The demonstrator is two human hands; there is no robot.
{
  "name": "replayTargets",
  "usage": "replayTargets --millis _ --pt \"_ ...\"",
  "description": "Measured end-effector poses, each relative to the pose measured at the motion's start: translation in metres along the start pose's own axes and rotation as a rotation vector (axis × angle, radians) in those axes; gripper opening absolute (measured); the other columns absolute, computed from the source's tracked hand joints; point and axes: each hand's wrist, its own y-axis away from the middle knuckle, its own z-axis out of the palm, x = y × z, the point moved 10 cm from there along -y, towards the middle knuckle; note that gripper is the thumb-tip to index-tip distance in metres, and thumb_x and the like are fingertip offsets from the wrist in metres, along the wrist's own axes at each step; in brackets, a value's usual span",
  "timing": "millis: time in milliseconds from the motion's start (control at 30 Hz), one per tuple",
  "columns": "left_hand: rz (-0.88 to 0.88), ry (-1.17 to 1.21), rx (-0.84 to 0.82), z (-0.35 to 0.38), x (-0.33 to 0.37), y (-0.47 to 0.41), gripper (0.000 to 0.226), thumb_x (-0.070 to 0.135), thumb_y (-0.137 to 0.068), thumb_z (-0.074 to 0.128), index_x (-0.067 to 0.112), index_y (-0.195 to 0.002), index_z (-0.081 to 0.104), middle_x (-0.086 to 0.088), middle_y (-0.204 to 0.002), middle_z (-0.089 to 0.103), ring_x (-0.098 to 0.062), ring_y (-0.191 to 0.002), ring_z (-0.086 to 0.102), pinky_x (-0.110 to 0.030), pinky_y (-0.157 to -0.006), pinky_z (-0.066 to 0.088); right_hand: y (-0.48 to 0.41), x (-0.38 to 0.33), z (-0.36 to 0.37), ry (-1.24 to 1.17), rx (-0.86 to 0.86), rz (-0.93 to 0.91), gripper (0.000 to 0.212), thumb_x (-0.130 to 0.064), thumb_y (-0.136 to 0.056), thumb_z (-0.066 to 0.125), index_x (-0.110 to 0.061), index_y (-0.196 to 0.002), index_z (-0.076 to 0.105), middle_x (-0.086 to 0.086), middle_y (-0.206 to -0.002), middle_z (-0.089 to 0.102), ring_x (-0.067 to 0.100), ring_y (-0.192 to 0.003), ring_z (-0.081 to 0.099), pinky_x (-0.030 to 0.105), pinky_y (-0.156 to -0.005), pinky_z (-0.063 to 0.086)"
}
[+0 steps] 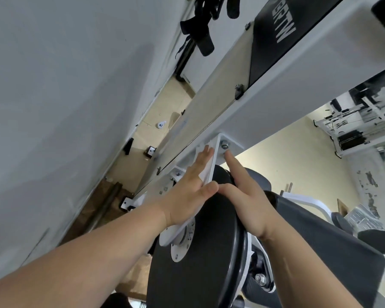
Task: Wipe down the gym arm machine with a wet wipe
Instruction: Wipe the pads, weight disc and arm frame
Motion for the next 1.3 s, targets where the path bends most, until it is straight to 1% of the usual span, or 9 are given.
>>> replayTargets --millis 200,433,600,700,800,933,1100,1200,1300 --pt "-0.035 -0.010 0.001 -0.014 0.005 -0.036 0.120 0.102 -0.064 0.028 0.040 -0.160 -0.007 0.024 -0.166 -0.013 0.002 -0.152 -0.009 -0.045 -0.128 0.003 -0.001 0.000 -0.001 -0.013 0.022 0.012 0.089 -0.046 -0.085 0.050 -0.035 -0.164 0.012 -0.025 -0.168 0.009 -0.009 -0.152 0.006 0.034 -0.129 0.014" --pt "0.071 -0.220 -0.040 0.007 0.004 0.024 0.114 0.098 -0.071 0.016 0.033 -0.158 -0.015 0.022 -0.165 -0.019 0.009 -0.147 -0.019 -0.030 -0.124 -0.011 0.004 0.004 -0.005 -0.099 0.087 0.037 0.087 -0.047 -0.083 0.049 -0.035 -0.164 0.018 -0.023 -0.167 0.017 -0.006 -0.149 0.017 0.031 -0.125 0.018" --pt "0.038 -0.312 -0.068 -0.002 0.009 -0.001 0.112 0.097 -0.073 0.016 0.033 -0.158 -0.016 0.024 -0.163 -0.026 0.008 -0.147 -0.023 -0.036 -0.126 -0.008 0.007 0.007 -0.006 -0.155 0.126 0.057 0.081 -0.046 -0.088 0.050 -0.033 -0.163 0.022 -0.016 -0.167 0.025 0.003 -0.152 0.024 0.041 -0.127 0.022" --pt "-0.011 -0.435 -0.084 -0.014 0.017 -0.027 0.096 0.081 -0.088 0.028 0.031 -0.159 -0.016 0.021 -0.163 -0.026 0.006 -0.145 -0.019 -0.041 -0.127 -0.004 0.010 0.008 -0.007 -0.208 0.155 0.066 0.066 -0.036 -0.102 0.051 -0.032 -0.163 0.025 -0.018 -0.167 0.024 0.001 -0.151 0.022 0.039 -0.127 0.020" --pt "0.029 -0.541 -0.112 -0.013 0.014 -0.021 0.103 0.090 -0.080 0.018 0.033 -0.157 -0.020 0.021 -0.162 -0.029 -0.002 -0.151 -0.019 -0.037 -0.127 -0.007 0.017 0.018 -0.006 -0.324 0.212 0.120 0.071 -0.050 -0.094 0.053 -0.034 -0.160 0.034 -0.022 -0.163 0.031 -0.002 -0.149 0.028 0.038 -0.127 0.022" --pt "0.118 -0.625 -0.148 -0.006 0.014 0.012 0.108 0.094 -0.077 0.009 0.028 -0.158 -0.019 0.018 -0.162 -0.030 0.010 -0.145 -0.025 -0.020 -0.120 -0.015 0.033 0.023 -0.004 -0.396 0.264 0.103 0.068 -0.061 -0.094 0.048 -0.036 -0.157 0.040 -0.024 -0.160 0.037 -0.004 -0.146 0.033 0.038 -0.126 0.024" --pt "0.247 -0.753 -0.147 0.008 0.064 0.041 0.105 0.089 -0.080 -0.004 0.021 -0.159 -0.014 0.009 -0.166 -0.021 0.002 -0.151 -0.019 -0.033 -0.126 -0.008 0.059 0.007 -0.017 -0.355 0.362 -0.036 0.046 -0.043 -0.109 0.044 -0.031 -0.153 0.047 -0.021 -0.153 0.048 -0.009 -0.139 0.040 0.028 -0.121 0.031" --pt "0.336 -0.798 -0.108 0.028 0.103 0.056 0.100 0.084 -0.086 -0.001 0.019 -0.161 -0.008 0.008 -0.168 -0.015 -0.002 -0.153 -0.014 -0.038 -0.127 -0.003 0.084 -0.001 -0.028 -0.495 0.391 -0.132 0.031 -0.033 -0.109 0.047 -0.036 -0.135 0.063 -0.026 -0.133 0.064 -0.015 -0.123 0.053 0.015 -0.107 0.042" --pt "0.368 -0.896 -0.139 0.063 0.128 0.073 0.096 0.082 -0.088 0.000 0.021 -0.161 -0.005 0.008 -0.169 -0.012 -0.004 -0.154 -0.011 -0.042 -0.128 0.001 0.116 0.012 -0.039 -0.677 0.402 -0.162 0.021 -0.034 -0.105 0.055 -0.039 -0.114 0.073 -0.018 -0.115 0.075 0.002 -0.114 0.067 0.030 -0.100 0.053"
